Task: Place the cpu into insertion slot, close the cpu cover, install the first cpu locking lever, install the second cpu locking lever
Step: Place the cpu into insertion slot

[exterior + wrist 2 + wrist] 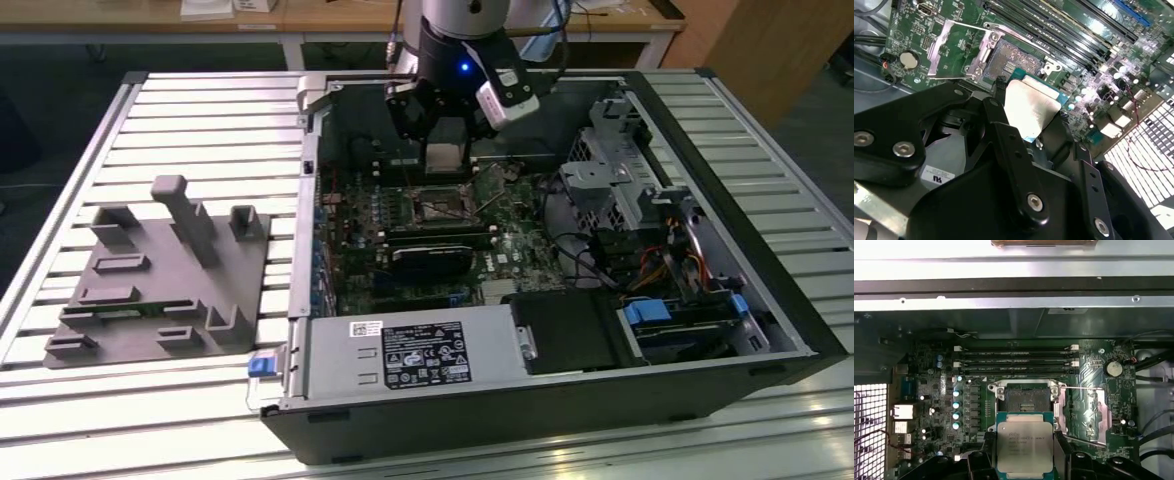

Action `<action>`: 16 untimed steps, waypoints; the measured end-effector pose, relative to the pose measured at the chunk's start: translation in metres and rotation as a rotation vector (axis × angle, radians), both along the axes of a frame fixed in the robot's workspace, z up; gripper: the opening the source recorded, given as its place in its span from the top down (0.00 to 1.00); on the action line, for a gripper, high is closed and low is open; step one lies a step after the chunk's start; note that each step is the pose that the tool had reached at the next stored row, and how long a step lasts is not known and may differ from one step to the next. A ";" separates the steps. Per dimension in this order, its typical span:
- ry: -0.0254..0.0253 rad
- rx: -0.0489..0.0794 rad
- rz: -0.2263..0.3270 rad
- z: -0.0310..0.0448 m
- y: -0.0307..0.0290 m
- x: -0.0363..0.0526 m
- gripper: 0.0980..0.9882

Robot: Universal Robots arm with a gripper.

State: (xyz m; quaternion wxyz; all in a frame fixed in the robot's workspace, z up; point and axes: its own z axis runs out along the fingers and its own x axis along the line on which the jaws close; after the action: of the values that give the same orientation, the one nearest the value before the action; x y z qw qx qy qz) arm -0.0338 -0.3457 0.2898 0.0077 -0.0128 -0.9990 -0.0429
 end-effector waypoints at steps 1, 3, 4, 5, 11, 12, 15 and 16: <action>0.0000 0.000 0.000 -0.0020 0.0002 0.0002 0.50; 0.0000 0.000 0.000 -0.0055 0.0009 0.0007 0.50; 0.0001 0.000 0.000 -0.0072 0.0013 0.0010 0.50; 0.0000 0.000 0.000 -0.0088 0.0018 0.0014 0.50; 0.0000 -0.001 0.000 -0.0185 0.0047 0.0044 0.50; 0.0001 -0.001 0.000 -0.0203 0.0051 0.0049 0.50; 0.0000 -0.002 0.000 -0.0257 0.0053 0.0054 0.50; 0.0000 -0.002 0.000 -0.0276 0.0053 0.0055 0.50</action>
State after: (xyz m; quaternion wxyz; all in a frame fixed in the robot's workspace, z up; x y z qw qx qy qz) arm -0.0282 -0.3403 0.2623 0.0077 -0.0128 -0.9990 -0.0418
